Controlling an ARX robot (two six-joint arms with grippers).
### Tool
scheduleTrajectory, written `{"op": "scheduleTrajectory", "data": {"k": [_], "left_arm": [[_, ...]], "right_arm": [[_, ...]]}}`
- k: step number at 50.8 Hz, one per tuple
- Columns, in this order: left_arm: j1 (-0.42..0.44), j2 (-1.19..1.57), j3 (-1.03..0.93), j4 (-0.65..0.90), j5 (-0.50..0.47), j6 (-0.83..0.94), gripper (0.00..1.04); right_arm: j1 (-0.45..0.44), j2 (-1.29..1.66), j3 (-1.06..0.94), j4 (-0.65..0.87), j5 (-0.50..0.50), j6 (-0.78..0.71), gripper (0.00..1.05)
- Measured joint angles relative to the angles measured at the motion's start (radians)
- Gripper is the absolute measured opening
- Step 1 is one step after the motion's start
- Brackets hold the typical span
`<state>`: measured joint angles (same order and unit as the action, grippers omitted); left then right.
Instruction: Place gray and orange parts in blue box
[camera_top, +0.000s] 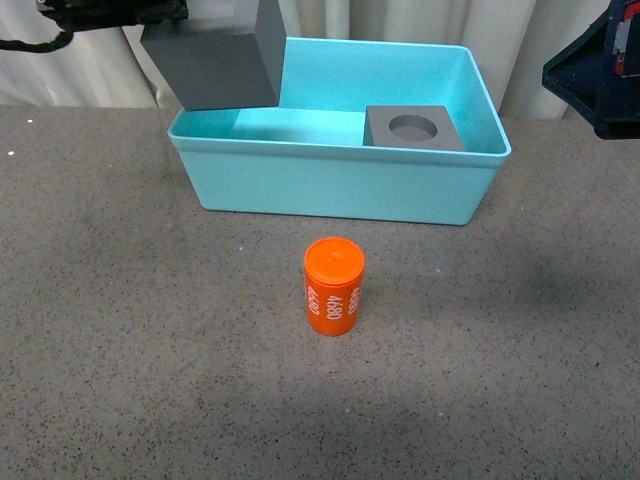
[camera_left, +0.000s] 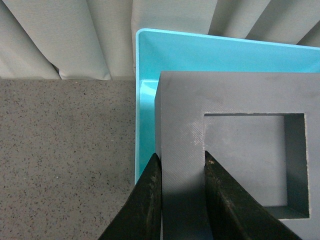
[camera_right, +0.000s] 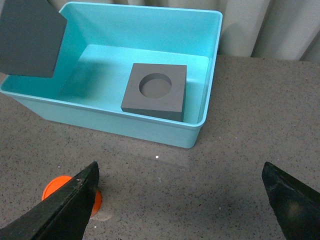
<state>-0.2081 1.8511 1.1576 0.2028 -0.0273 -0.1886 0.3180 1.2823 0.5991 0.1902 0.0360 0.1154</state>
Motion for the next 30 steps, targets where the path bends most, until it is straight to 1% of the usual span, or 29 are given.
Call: {"op": "scheduleTrajectory", "data": {"k": [14, 30], "left_arm": [[0.002, 0.142, 0.092, -0.029, 0.028, 0.001, 0.18], [-0.01, 0.24, 0.179, -0.08, 0.017, 0.002, 0.18]], "right_arm": [[0.0, 0.0, 0.0, 0.0, 0.0, 0.0, 0.95], [0.0, 0.0, 0.0, 0.0, 0.0, 0.0, 0.95]]}}
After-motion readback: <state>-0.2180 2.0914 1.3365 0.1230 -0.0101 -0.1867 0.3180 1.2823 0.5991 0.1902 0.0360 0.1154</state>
